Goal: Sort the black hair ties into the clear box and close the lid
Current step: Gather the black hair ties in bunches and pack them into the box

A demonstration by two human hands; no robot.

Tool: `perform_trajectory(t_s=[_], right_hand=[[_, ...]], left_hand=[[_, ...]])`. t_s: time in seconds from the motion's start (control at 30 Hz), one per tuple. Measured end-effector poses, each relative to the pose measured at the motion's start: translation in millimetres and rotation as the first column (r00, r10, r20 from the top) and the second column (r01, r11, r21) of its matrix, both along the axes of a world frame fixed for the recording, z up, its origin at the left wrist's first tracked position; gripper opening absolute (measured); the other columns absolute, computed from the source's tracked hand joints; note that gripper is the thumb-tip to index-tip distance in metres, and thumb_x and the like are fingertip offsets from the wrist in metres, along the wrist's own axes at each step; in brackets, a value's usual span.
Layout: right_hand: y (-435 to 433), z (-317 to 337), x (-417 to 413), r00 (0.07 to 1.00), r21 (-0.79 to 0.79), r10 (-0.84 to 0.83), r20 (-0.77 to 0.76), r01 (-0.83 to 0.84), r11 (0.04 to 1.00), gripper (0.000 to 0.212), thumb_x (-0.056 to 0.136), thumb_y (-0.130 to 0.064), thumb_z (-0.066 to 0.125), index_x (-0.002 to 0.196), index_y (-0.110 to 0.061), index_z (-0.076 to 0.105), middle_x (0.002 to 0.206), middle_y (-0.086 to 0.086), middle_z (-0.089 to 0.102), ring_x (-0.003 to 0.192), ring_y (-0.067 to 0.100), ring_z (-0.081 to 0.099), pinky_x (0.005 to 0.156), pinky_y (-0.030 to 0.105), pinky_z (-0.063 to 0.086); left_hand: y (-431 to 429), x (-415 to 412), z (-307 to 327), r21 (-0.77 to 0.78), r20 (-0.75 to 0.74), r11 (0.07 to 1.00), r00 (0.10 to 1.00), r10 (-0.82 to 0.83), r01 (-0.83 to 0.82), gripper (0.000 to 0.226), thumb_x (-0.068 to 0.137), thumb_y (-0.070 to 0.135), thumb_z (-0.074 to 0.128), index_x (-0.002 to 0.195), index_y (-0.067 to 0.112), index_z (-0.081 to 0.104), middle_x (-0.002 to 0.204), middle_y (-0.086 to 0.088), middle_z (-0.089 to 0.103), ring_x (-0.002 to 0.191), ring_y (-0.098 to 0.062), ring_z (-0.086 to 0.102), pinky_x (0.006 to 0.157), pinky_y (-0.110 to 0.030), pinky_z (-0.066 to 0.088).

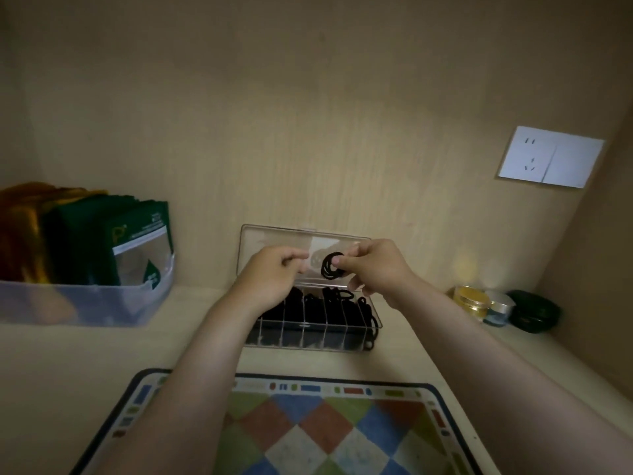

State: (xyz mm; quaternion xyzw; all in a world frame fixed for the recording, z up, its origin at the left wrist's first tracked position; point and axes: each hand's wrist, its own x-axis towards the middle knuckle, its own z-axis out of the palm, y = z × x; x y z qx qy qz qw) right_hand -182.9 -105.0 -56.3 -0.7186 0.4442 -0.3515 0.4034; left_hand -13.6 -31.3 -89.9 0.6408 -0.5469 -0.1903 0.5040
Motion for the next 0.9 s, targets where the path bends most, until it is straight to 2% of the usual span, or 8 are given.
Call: perform_trajectory(t_s=[0.17, 0.3, 0.4, 0.5, 0.63, 0.73, 0.8, 0.9], right_hand=[[-8, -19, 25, 0.949, -0.203, -0.044, -0.312, -0.022, 0.979, 0.020, 0.079, -0.028, 0.083, 0.068, -0.017, 0.071, 0.065, -0.002, 0.067, 0.051, 0.010, 0.058, 0.051, 0.025, 0.049], [-4, -25, 42, 0.704, -0.444, -0.232, -0.672, -0.132, 0.886, 0.019, 0.082, -0.044, 0.075, 0.090, -0.026, 0.075, 0.086, -0.003, 0.071, 0.074, 0.015, 0.061, 0.063, 0.027, 0.046], [-2, -22, 50, 0.596, -0.466, -0.265, -0.758, -0.210, 0.859, 0.024, 0.087, -0.043, 0.068, 0.094, -0.021, 0.075, 0.085, 0.001, 0.068, 0.074, 0.019, 0.057, 0.062, 0.027, 0.041], [-4, -17, 55, 0.557, -0.413, -0.224, -0.800, -0.239, 0.879, 0.028, 0.086, -0.044, 0.067, 0.094, -0.018, 0.074, 0.081, 0.000, 0.064, 0.075, 0.019, 0.059, 0.058, 0.025, 0.039], [-8, -10, 48, 0.590, -0.272, -0.049, -0.806, -0.296, 0.916, 0.022, 0.085, -0.041, 0.072, 0.097, -0.024, 0.079, 0.083, -0.003, 0.069, 0.079, 0.015, 0.064, 0.062, 0.024, 0.043], [-10, -2, 34, 0.737, -0.205, 0.107, -0.667, -0.320, 0.925, 0.015, 0.091, -0.023, 0.069, 0.102, -0.020, 0.079, 0.078, -0.013, 0.065, 0.072, 0.004, 0.059, 0.068, 0.021, 0.043], [-13, 0, 20, 0.839, -0.274, 0.087, -0.538, -0.272, 0.922, 0.018, 0.092, -0.015, 0.068, 0.107, -0.019, 0.077, 0.091, -0.015, 0.068, 0.085, 0.000, 0.061, 0.081, 0.018, 0.043], [-18, -5, -4, 0.845, -0.362, -0.060, -0.531, -0.162, 0.918, 0.021, 0.091, -0.012, 0.065, 0.096, -0.030, 0.077, 0.098, -0.012, 0.070, 0.095, 0.005, 0.062, 0.087, 0.022, 0.047]], left_hand=[[0, 12, -11, 0.057, 0.133, 0.997, 0.991, 0.035, -0.043, 0.027, 0.099, 0.018, 0.054, 0.116, 0.028, 0.071, 0.118, 0.006, 0.071, 0.112, -0.012, 0.063, 0.095, -0.026, 0.047], [-1, 14, -16, 0.055, 0.232, 0.997, 0.972, 0.037, -0.051, 0.022, 0.096, 0.024, 0.057, 0.107, 0.033, 0.074, 0.113, 0.017, 0.069, 0.108, -0.007, 0.061, 0.094, -0.024, 0.047], [0, 11, -20, 0.050, 0.351, 0.998, 0.936, 0.013, -0.033, 0.018, 0.093, 0.031, 0.062, 0.104, 0.037, 0.075, 0.093, 0.028, 0.057, 0.117, -0.011, 0.050, 0.098, -0.030, 0.043], [0, 8, -25, 0.060, 0.448, 0.998, 0.893, -0.025, -0.002, 0.025, 0.095, 0.031, 0.062, 0.118, 0.031, 0.071, 0.116, 0.013, 0.061, 0.127, -0.014, 0.040, 0.104, -0.030, 0.036], [0, 8, -30, 0.074, 0.528, 0.997, 0.847, -0.055, 0.019, 0.024, 0.096, 0.030, 0.060, 0.114, 0.024, 0.075, 0.122, 0.008, 0.064, 0.122, -0.020, 0.044, 0.104, -0.038, 0.040], [-2, 6, -33, 0.075, 0.557, 0.997, 0.829, -0.051, 0.011, 0.025, 0.097, 0.031, 0.058, 0.109, 0.018, 0.075, 0.121, 0.006, 0.064, 0.124, -0.022, 0.043, 0.104, -0.040, 0.039], [-3, 5, -34, 0.074, 0.566, 0.997, 0.823, -0.044, 0.003, 0.025, 0.097, 0.030, 0.058, 0.105, 0.015, 0.075, 0.117, 0.004, 0.065, 0.125, -0.024, 0.042, 0.105, -0.041, 0.039], [-7, 6, -35, 0.055, 0.602, 0.998, 0.798, -0.037, 0.004, 0.025, 0.097, 0.030, 0.057, 0.098, 0.013, 0.076, 0.110, 0.004, 0.068, 0.114, -0.021, 0.047, 0.100, -0.042, 0.043]])
